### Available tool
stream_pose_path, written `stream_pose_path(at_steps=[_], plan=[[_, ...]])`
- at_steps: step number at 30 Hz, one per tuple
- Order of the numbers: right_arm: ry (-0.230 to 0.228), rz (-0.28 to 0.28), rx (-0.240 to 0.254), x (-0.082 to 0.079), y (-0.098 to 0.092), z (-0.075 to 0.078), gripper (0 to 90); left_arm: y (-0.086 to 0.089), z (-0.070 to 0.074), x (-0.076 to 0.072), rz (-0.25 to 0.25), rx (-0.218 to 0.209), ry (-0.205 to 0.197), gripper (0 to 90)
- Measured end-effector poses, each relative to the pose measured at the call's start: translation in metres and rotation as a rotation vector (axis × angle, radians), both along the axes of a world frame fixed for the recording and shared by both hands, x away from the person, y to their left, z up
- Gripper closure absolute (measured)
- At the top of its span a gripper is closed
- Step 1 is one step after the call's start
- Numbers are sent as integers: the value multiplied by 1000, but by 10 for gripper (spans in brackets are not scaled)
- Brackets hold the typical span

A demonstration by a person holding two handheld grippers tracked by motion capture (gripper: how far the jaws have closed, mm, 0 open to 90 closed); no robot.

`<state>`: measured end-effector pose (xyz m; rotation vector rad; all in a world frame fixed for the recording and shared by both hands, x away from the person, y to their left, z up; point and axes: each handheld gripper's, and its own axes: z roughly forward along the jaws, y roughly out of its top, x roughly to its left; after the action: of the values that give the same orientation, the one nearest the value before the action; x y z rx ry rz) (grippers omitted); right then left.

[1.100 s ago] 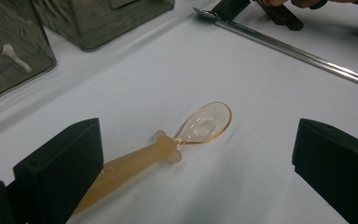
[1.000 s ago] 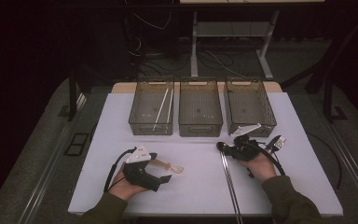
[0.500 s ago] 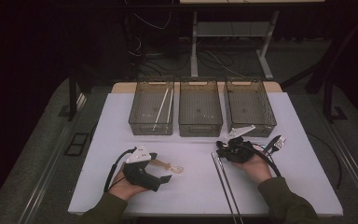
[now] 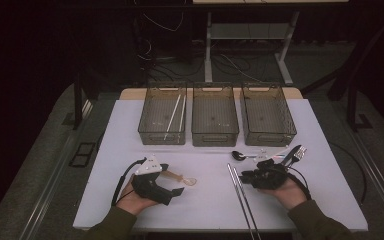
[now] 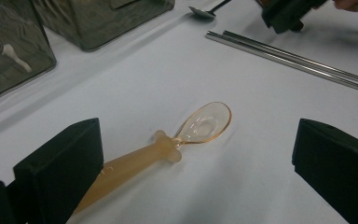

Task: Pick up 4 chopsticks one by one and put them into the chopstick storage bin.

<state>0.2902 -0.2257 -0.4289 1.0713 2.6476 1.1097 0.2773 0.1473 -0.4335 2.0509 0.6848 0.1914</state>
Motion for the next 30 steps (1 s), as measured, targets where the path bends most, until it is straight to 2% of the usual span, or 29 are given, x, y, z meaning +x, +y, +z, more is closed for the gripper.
stream_pose_path(at_steps=[5, 8, 17, 22, 27, 30], plan=[[7, 0, -6, -20, 3, -2, 560, 0, 0, 0, 4, -3, -2, 5], [-9, 4, -37, -30, 8, -4, 522, 0, 0, 0, 2, 0, -1, 5], [-22, -4, -95, -35, 21, -12, 515, 0, 0, 0, 2, 1, -2, 5], [-67, 8, -146, -37, 26, -13, 535, 0, 0, 0, 1, 2, -2, 5], [-69, 10, -149, -37, 27, -13, 563, 0, 0, 0, 0, 3, -3, 5], [-76, 21, -150, -37, 28, -13, 611, 0, 0, 0, 0, 4, -3, 5]])
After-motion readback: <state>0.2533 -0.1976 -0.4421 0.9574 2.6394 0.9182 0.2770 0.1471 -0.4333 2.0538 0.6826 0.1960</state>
